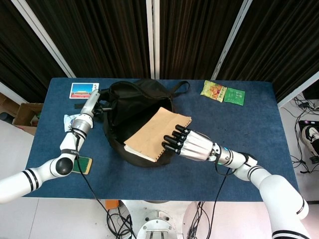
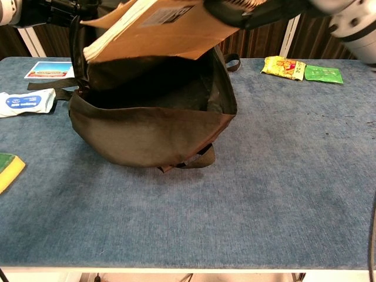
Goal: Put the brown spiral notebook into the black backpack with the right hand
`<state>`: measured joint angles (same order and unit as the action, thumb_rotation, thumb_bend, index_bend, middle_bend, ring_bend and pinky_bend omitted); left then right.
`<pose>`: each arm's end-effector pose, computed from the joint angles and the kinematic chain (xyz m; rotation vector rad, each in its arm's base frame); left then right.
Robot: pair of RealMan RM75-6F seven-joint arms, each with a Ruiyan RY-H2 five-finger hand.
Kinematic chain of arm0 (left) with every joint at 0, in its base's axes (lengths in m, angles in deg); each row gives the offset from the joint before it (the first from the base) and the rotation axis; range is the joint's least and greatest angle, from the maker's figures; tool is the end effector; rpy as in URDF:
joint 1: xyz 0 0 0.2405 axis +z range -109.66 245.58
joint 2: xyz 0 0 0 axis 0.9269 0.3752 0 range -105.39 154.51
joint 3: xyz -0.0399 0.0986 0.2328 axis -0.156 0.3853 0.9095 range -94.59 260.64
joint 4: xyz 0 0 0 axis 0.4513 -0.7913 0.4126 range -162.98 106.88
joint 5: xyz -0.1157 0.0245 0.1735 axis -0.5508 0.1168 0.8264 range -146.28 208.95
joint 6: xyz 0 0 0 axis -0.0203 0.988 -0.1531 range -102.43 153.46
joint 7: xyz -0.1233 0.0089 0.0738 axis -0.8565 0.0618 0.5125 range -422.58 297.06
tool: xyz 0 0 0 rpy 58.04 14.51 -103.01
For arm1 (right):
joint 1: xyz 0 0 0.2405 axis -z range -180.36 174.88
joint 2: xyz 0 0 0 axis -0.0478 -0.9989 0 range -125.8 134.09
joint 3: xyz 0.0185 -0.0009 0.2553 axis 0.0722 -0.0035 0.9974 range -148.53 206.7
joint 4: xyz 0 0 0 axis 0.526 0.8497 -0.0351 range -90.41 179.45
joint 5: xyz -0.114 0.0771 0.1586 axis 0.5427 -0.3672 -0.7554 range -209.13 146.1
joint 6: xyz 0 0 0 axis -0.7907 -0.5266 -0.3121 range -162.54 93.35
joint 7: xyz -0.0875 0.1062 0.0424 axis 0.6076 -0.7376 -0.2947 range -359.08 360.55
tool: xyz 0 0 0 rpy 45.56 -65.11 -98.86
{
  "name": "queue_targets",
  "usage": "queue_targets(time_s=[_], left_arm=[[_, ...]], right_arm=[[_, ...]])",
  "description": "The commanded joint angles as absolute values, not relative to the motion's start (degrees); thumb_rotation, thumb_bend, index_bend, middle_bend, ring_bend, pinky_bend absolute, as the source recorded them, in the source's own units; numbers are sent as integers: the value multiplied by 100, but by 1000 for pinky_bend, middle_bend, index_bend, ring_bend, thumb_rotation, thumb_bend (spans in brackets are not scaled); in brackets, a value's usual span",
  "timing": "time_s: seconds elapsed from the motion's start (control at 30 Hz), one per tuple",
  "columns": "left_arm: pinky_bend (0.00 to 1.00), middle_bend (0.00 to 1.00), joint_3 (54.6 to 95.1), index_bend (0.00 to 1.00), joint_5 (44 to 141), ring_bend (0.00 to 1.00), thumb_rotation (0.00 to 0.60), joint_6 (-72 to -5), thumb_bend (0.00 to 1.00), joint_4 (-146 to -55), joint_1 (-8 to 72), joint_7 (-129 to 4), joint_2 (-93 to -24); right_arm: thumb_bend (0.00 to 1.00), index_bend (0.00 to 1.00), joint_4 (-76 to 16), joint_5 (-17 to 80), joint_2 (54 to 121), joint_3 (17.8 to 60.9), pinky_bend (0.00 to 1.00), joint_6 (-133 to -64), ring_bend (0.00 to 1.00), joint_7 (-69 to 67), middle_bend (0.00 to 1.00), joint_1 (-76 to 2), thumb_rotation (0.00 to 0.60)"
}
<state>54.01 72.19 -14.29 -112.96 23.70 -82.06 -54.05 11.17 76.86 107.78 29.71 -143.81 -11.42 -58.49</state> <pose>-0.1402 0.4223 0.0706 -1.1342 -1.8543 -1.3874 -0.0771 -0.3451 0.0334 1.8719 0.3363 1.8927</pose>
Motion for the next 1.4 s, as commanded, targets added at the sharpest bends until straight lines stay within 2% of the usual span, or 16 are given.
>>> queue_targets(time_s=[0.03,0.43,0.8,1.03,1.2,1.4], left_arm=[[344,509,5379,557,7244,466,600,-1310,429,-11327,2415,-8357,-5331],[343,508,5112,557,7756,466,600,-642,429,-11496,2714,-9422,-5085],[345,507,4730,557,7948,466,600,48,425,-11918,3068,-10582,-4877],[349,481,4598,557,8253,428,600,254,425,-11993,3232,-10889,-4815],[351,396,4601,553,8317,324,600,312,425,-12013,3270,-10986,-4755],[319,244,4517,546,8325,167,600,378,425,-12058,3332,-11217,-4739]], right_arm=[[334,1000,1643,7607,11199,3035,766,-14038,797,-1511,871,-6056,600],[330,1000,2998,7277,12085,2978,771,-13258,801,-2180,875,-6174,600],[327,1000,3328,7239,12382,2696,771,-12748,802,-2027,876,-6100,600],[327,1000,3428,7176,12485,2591,771,-12325,802,-1834,876,-6106,600],[327,1000,3484,7081,12574,2588,768,-12040,803,-1640,877,-6151,600],[327,1000,3471,6989,12743,2589,764,-11844,797,-1404,876,-6188,600]])
